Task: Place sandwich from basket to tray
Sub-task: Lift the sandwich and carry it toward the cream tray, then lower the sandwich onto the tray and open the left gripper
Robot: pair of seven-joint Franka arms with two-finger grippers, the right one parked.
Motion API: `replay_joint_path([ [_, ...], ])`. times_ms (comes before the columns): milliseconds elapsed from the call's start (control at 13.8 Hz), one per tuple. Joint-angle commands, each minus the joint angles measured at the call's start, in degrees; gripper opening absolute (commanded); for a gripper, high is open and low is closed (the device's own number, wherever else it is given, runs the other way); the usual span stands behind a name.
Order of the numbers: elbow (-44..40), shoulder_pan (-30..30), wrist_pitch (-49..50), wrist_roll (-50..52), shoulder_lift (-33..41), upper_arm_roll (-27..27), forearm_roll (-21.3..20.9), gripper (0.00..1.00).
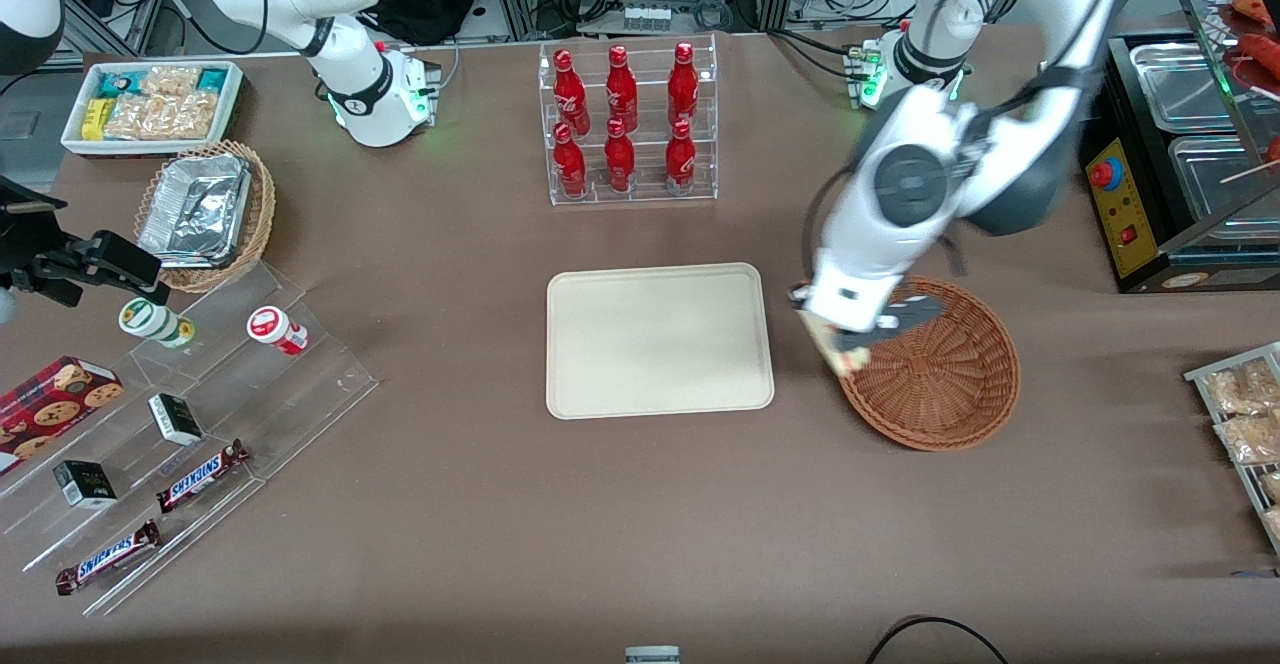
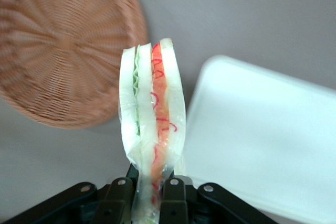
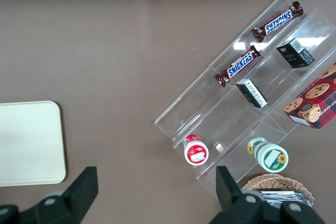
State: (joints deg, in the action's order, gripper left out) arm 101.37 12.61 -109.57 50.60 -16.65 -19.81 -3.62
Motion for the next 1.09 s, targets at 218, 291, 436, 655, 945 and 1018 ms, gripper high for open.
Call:
replay_joint_path([
  [218, -14.1, 11.5, -1.8, 0.8, -15.9, 0.6, -1.3, 0.12],
  [291, -14.1, 12.8, -4.2, 0.8, -17.2, 0.6, -1.4, 0.13],
  [436, -13.9, 14.6, -7.5, 0.3, -18.9, 0.6, -1.5, 0.14],
  [655, -13.9, 16.9, -8.1, 0.9, -21.3, 0.6, -6.1, 0.14],
  [945, -13.6, 17.7, -11.8, 0.0, -23.4, 0.6, -7.0, 0.14],
  [1018, -13.6, 18.2, -11.8, 0.1, -23.6, 0.6, -7.9, 0.14],
])
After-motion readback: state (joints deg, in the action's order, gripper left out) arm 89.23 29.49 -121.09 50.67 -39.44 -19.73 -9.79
